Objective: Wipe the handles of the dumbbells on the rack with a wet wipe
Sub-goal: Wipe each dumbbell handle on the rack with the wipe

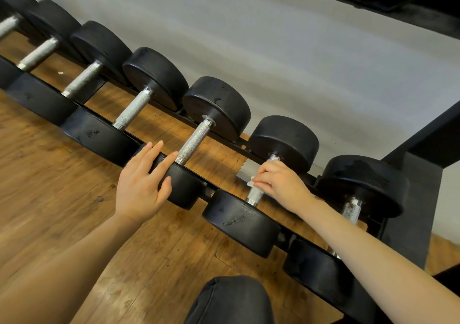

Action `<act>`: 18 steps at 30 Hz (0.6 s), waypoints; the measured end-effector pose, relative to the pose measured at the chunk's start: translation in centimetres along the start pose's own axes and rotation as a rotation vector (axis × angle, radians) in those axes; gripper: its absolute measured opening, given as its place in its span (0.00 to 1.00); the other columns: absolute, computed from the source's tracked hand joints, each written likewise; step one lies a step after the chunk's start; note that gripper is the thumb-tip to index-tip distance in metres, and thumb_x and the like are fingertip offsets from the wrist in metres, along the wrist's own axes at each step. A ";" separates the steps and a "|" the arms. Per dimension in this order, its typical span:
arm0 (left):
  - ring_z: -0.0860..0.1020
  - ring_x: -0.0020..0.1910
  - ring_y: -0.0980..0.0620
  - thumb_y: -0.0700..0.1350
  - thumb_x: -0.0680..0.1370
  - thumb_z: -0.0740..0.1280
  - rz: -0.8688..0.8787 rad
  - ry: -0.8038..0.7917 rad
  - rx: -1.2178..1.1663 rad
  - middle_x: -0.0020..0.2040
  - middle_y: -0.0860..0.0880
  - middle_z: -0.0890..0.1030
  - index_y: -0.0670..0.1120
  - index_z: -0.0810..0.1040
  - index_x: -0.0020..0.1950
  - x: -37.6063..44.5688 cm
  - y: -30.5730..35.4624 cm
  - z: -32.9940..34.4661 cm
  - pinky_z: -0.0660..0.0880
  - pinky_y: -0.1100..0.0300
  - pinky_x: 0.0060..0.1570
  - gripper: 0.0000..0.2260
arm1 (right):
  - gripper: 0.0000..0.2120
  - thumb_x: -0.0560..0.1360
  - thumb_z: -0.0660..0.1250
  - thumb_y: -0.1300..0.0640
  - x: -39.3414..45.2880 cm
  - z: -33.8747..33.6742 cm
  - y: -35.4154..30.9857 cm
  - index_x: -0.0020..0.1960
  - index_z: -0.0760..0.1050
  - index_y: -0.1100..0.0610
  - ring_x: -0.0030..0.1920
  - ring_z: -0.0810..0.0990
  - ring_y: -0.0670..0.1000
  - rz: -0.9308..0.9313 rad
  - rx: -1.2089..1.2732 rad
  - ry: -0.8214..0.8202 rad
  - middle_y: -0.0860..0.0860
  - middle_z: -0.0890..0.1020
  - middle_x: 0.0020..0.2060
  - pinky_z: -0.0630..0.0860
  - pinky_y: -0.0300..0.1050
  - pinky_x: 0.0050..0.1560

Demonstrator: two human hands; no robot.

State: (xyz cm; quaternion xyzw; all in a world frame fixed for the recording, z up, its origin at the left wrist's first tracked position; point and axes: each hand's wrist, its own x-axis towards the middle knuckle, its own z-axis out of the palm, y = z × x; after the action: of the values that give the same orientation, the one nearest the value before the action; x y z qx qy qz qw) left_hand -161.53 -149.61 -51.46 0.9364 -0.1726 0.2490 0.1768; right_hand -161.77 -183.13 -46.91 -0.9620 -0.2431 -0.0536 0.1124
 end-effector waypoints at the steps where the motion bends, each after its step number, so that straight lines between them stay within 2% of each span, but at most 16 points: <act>1: 0.65 0.74 0.37 0.50 0.80 0.56 0.000 0.000 0.000 0.72 0.38 0.70 0.44 0.74 0.72 0.0 0.0 0.0 0.64 0.42 0.70 0.23 | 0.10 0.78 0.67 0.52 0.2 -0.3 0.2 0.55 0.82 0.54 0.54 0.74 0.46 -0.007 -0.006 -0.031 0.47 0.79 0.50 0.74 0.43 0.55; 6: 0.66 0.73 0.37 0.50 0.80 0.56 0.009 0.008 0.001 0.72 0.38 0.70 0.44 0.74 0.72 0.0 0.0 0.0 0.63 0.42 0.70 0.23 | 0.10 0.77 0.68 0.54 1.0 -1.2 0.6 0.55 0.83 0.56 0.52 0.74 0.46 0.043 0.010 0.004 0.48 0.79 0.49 0.75 0.45 0.55; 11: 0.66 0.73 0.37 0.50 0.80 0.56 0.009 0.010 -0.002 0.72 0.38 0.70 0.43 0.74 0.71 0.0 0.1 -0.1 0.62 0.44 0.71 0.23 | 0.11 0.78 0.66 0.53 0.3 -0.2 -0.2 0.57 0.82 0.55 0.53 0.74 0.44 0.021 0.040 -0.060 0.47 0.78 0.51 0.73 0.43 0.56; 14: 0.66 0.73 0.37 0.50 0.80 0.56 0.013 0.012 -0.001 0.72 0.38 0.70 0.43 0.74 0.71 0.0 0.0 -0.1 0.63 0.43 0.71 0.23 | 0.11 0.78 0.67 0.52 0.2 -0.1 -0.1 0.56 0.82 0.55 0.54 0.74 0.45 0.064 0.033 0.005 0.47 0.79 0.51 0.74 0.43 0.56; 18: 0.66 0.73 0.37 0.50 0.80 0.56 0.016 0.017 -0.006 0.72 0.37 0.71 0.43 0.74 0.71 0.0 0.0 0.0 0.65 0.40 0.70 0.23 | 0.09 0.77 0.69 0.54 -0.8 0.7 -1.1 0.53 0.83 0.56 0.51 0.74 0.47 -0.006 0.015 0.024 0.49 0.79 0.48 0.69 0.35 0.48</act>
State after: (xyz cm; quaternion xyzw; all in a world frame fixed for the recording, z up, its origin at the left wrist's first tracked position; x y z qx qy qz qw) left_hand -161.53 -149.58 -51.48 0.9324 -0.1792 0.2578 0.1790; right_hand -162.96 -182.39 -47.52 -0.9596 -0.2452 -0.0638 0.1225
